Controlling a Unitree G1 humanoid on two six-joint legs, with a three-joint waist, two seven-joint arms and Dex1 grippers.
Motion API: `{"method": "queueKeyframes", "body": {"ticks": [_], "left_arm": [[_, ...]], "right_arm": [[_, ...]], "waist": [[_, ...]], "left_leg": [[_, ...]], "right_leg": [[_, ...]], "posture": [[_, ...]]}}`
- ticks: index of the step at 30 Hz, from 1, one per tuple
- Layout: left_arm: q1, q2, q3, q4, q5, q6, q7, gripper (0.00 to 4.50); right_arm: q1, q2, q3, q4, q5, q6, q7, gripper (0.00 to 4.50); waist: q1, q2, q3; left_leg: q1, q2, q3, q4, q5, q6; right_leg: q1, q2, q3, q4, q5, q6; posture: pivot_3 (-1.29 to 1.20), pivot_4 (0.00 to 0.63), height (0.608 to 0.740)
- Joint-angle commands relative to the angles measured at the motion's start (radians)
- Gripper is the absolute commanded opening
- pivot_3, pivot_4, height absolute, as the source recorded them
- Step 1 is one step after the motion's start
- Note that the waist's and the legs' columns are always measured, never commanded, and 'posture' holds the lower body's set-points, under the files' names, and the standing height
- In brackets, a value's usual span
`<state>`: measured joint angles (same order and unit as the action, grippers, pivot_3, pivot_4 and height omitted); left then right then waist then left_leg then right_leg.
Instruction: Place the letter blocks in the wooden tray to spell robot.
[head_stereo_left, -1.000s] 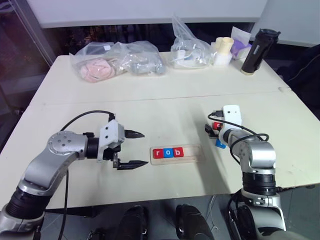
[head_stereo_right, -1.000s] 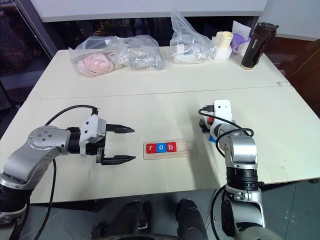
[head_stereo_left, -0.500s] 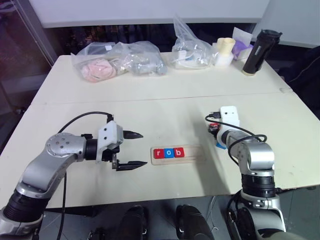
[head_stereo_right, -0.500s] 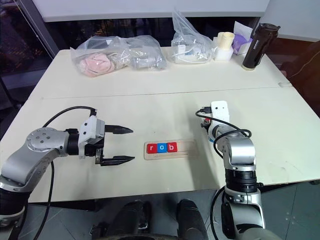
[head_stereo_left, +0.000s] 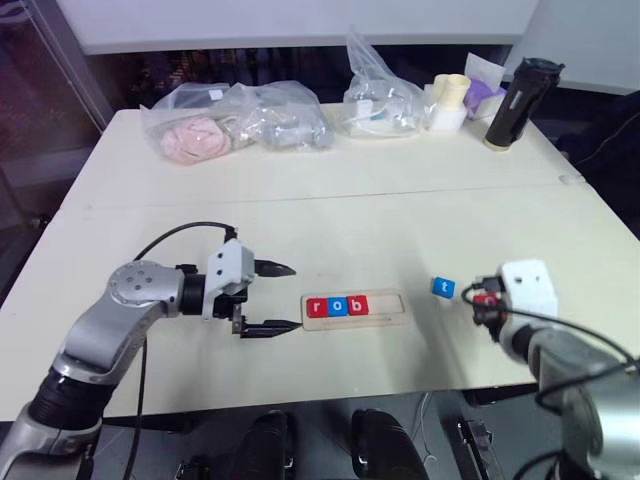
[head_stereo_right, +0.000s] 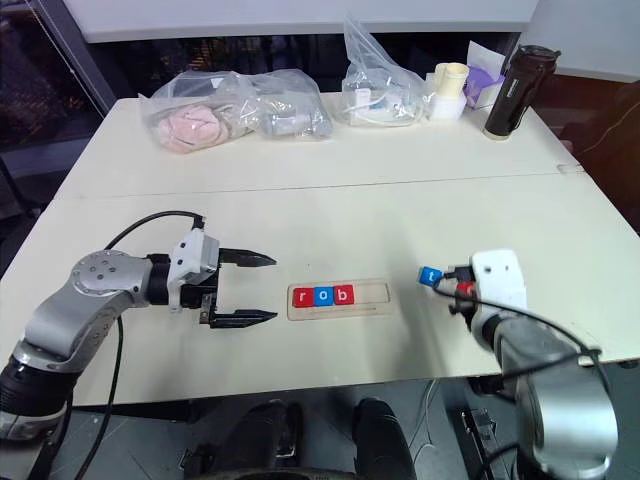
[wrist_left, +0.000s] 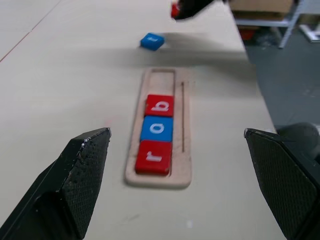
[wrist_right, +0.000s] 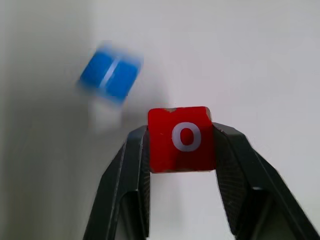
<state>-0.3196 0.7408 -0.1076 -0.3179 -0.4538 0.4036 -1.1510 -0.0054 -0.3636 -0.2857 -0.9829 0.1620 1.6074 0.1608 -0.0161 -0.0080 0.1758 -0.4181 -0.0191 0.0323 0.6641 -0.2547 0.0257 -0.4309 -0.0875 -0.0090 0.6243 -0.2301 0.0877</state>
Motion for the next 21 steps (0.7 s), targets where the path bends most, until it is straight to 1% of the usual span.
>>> {"method": "queueKeyframes", "body": {"ticks": [1,6,14,19,21], "left_arm": [[-0.022,-0.003,-0.004,-0.001,0.009,-0.031,-0.015,4.5],[-0.035,-0.007,-0.01,0.015,0.018,-0.041,-0.024,4.5],[-0.022,0.001,0.002,-0.004,0.02,-0.038,-0.015,4.5],[-0.013,0.003,0.004,-0.015,0.019,-0.034,-0.005,4.5],[-0.011,0.005,0.005,-0.018,0.016,-0.031,-0.002,4.5]], "right_arm": [[0.013,0.062,0.007,-0.064,-0.011,0.007,-0.042,1.16],[-0.017,0.115,0.026,-0.035,-0.037,0.007,-0.082,1.16],[-0.041,0.128,0.043,0.084,-0.051,-0.064,-0.088,1.16],[-0.031,0.125,0.069,0.12,-0.048,-0.109,-0.088,1.16],[-0.025,0.104,0.074,0.114,-0.039,-0.11,-0.071,2.21]], "waist": [[-0.002,0.0,0.0],[0.003,0.0,0.0],[0.005,0.0,0.0],[0.003,0.0,0.0],[0.003,0.0,0.0]], "left_leg": [[0.0,0.0,0.0,0.0,0.0,0.0],[0.0,0.001,0.0,0.0,0.0,0.0],[-0.008,0.0,0.0,-0.001,0.0,0.0],[-0.007,0.0,0.0,-0.001,0.0,0.0],[-0.007,0.0,0.0,-0.001,0.0,0.0]], "right_leg": [[0.0,0.0,0.0,0.0,0.0,0.0],[0.0,-0.001,0.0,-0.001,0.0,-0.001],[-0.005,-0.001,-0.001,-0.006,0.001,-0.001],[-0.004,-0.001,-0.002,-0.006,0.001,-0.001],[-0.004,-0.001,-0.002,-0.006,0.001,-0.002]], "posture": [[0.0,0.15,0.74],[0.0,0.15,0.74],[0.0,0.15,0.74],[0.0,0.15,0.74],[0.0,0.15,0.74]]}}
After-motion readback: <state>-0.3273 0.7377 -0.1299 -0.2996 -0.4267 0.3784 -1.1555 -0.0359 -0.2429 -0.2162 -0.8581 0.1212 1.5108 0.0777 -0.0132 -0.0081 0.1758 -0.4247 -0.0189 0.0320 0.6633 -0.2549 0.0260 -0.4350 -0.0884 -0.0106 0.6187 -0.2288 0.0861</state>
